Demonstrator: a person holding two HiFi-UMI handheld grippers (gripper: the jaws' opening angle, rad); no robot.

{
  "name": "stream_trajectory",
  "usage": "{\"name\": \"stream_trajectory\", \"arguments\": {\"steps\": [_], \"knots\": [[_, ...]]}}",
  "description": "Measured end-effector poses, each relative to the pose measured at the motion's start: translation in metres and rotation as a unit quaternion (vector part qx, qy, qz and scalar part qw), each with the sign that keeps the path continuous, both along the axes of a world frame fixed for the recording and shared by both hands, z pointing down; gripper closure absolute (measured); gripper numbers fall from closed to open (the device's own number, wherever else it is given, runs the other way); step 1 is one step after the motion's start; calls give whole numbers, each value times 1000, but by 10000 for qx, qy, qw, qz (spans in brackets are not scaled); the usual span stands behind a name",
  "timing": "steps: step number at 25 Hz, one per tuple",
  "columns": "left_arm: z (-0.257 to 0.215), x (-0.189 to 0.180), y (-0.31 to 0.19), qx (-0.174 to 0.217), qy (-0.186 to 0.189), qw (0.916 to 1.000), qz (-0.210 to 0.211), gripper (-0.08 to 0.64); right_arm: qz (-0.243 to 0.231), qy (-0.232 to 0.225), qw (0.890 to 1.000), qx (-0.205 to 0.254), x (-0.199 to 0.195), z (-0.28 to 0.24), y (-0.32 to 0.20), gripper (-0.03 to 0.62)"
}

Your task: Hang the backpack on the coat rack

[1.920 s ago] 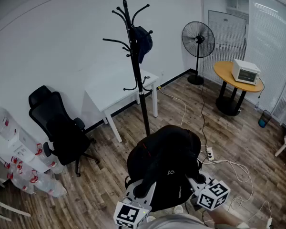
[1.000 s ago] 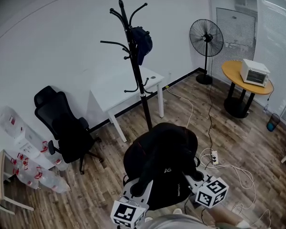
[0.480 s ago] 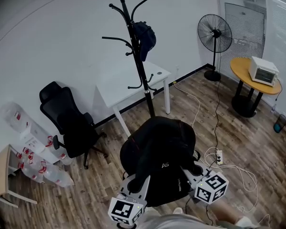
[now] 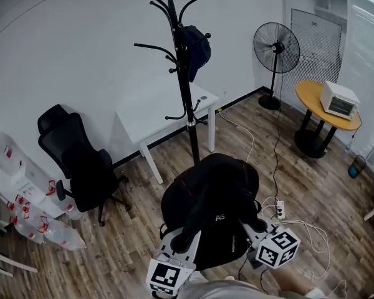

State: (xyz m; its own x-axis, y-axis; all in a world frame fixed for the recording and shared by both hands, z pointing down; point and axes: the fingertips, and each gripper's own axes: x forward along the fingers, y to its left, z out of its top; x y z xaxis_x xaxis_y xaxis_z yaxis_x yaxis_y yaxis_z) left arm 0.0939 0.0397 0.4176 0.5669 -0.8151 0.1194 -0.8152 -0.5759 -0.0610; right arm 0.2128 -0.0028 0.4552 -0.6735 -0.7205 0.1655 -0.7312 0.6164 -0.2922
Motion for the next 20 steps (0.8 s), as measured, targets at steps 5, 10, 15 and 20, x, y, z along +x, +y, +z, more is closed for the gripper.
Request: {"name": "stream_trajectory", "arguments": {"steps": [5,10,15,20], "knots": [[3,-32,-32,137,-65,9996,246,531,194,33,9998,-22,-30,-1,-27,560],[0,-62,-54,232,8,9984,517,531,461,70,9989,19,-60,-3,-47,560],[-5,-92,-72,252,99,9976,635,531,624,116,9979,143,-89,-6,-63,560],[-9,-114,-83,302,108,9972,669,531,620,120,9978,220,-109,-9,-71,560]]}}
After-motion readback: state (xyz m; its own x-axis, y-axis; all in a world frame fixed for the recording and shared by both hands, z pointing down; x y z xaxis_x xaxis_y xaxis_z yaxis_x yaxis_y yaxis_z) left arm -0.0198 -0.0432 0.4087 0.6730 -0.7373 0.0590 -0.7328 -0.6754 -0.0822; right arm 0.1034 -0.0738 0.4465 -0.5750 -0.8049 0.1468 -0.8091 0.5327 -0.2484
